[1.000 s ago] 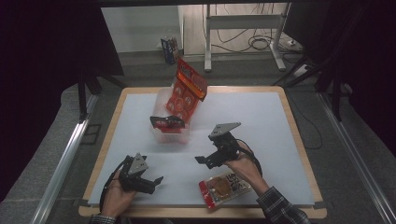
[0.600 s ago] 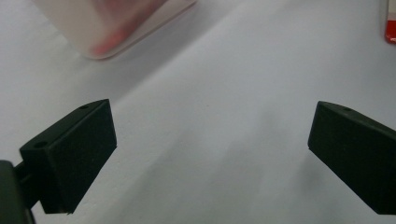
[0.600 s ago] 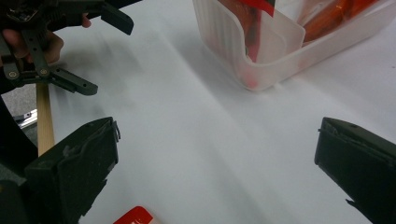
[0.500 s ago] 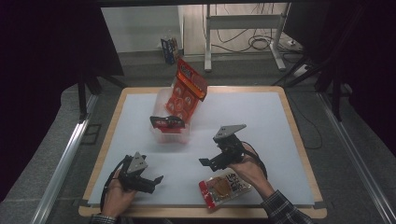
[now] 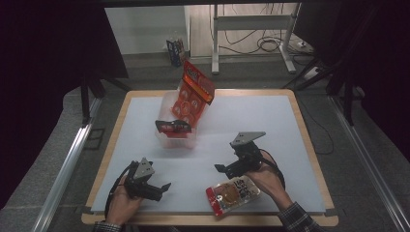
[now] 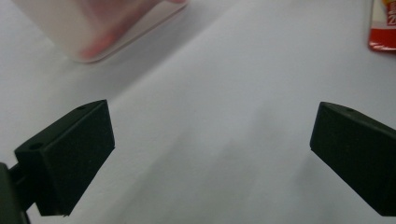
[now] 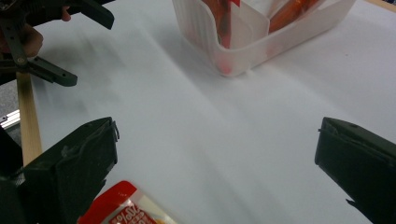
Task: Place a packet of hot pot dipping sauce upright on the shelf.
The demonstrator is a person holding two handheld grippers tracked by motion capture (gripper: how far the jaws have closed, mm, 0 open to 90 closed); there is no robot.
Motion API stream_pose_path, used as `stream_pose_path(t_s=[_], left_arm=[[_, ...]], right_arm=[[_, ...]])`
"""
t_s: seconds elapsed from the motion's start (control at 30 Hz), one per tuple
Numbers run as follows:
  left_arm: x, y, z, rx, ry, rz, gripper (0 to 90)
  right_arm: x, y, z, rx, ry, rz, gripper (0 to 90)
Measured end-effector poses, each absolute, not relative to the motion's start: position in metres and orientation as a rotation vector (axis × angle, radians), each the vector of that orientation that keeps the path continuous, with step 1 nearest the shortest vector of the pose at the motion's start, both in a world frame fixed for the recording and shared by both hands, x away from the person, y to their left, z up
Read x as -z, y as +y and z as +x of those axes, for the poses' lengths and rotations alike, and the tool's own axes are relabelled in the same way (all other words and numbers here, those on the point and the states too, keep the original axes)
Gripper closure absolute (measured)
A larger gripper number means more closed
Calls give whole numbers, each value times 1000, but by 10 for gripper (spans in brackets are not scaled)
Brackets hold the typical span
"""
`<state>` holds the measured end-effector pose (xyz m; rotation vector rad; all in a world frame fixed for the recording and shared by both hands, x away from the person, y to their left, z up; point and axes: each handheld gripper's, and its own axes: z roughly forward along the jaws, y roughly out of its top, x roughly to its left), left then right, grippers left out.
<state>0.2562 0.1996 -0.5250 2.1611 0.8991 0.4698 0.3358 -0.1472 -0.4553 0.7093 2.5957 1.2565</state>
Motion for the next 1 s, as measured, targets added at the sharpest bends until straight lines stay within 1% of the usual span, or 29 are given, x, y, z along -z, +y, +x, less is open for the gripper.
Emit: stream_pose_path(t_s=[0.13, 0.3, 0.5, 0.7, 1.0], left_arm=[[525, 197, 255, -457, 890, 2167, 0], [524, 189, 253, -471, 870, 2190, 0], [523, 180, 250, -440, 826, 2208, 1], [518, 170, 247, -404, 785, 2188, 45], [516, 154, 246, -344, 715, 2174, 147]], right_arm=[[457, -155, 333, -1239, 2594, 717, 0], [460, -165, 328, -1215, 2577, 739, 0], [467, -180, 324, -1209, 2547, 806, 0], [470, -195, 320, -1193, 2523, 858, 0], [478, -209, 310, -1146, 2512, 893, 0]])
